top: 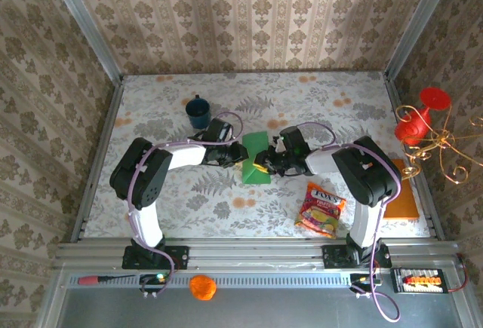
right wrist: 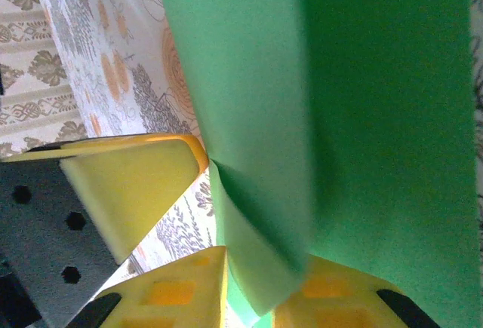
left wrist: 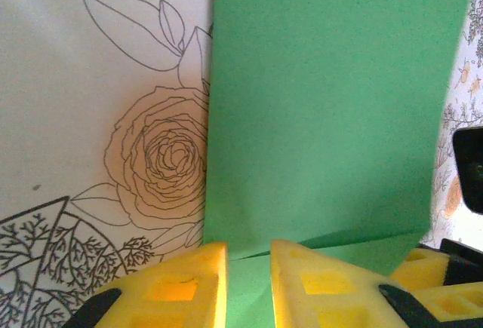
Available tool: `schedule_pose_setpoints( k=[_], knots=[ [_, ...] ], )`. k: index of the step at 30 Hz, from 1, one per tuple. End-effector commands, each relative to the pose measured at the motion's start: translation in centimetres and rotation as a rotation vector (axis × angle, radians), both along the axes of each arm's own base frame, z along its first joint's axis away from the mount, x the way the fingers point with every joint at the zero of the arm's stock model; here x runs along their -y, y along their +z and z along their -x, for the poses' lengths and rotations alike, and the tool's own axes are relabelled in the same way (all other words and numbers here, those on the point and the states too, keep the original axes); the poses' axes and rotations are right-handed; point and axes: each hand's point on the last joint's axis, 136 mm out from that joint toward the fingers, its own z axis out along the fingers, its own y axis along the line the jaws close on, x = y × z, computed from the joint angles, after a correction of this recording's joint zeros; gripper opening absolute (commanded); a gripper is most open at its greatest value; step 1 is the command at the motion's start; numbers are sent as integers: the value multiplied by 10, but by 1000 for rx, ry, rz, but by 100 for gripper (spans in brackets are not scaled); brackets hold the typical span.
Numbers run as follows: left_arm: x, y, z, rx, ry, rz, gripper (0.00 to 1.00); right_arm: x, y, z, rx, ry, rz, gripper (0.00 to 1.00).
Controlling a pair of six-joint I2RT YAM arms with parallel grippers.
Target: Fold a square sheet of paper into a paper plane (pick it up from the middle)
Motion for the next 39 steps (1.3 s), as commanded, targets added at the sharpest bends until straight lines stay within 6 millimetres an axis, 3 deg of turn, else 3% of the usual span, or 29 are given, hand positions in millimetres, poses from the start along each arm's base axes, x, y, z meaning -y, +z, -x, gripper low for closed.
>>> schedule_pose_setpoints(
  k=[1,8,13,16,18,23,26,30,39],
  knots=[
    [0,2,-5,5,-21,11,22,-4,-3,-1,14,7,15,20],
    [-8,21,-11,54,-14,34,22,0,9,-7,103,1,60,10],
    [-35,58,-12,128,51,87,27,2,45,-14,221,5,50,7],
    [-54,84,-9,180,93,124,38,-2,76,-19,305,33,16,7],
    [-74,100,-10,214,146,145,53,-8,100,-24,348,53,-27,7],
    [-93,134,0,288,162,202,81,-27,158,-34,436,96,-153,7],
    [-93,146,2,293,141,256,89,-36,184,-40,460,110,-214,7],
    [-76,177,2,344,65,388,98,-48,206,-46,463,138,-301,7],
    [-57,214,-8,385,3,532,97,-67,229,-43,451,206,-422,8]
  ],
)
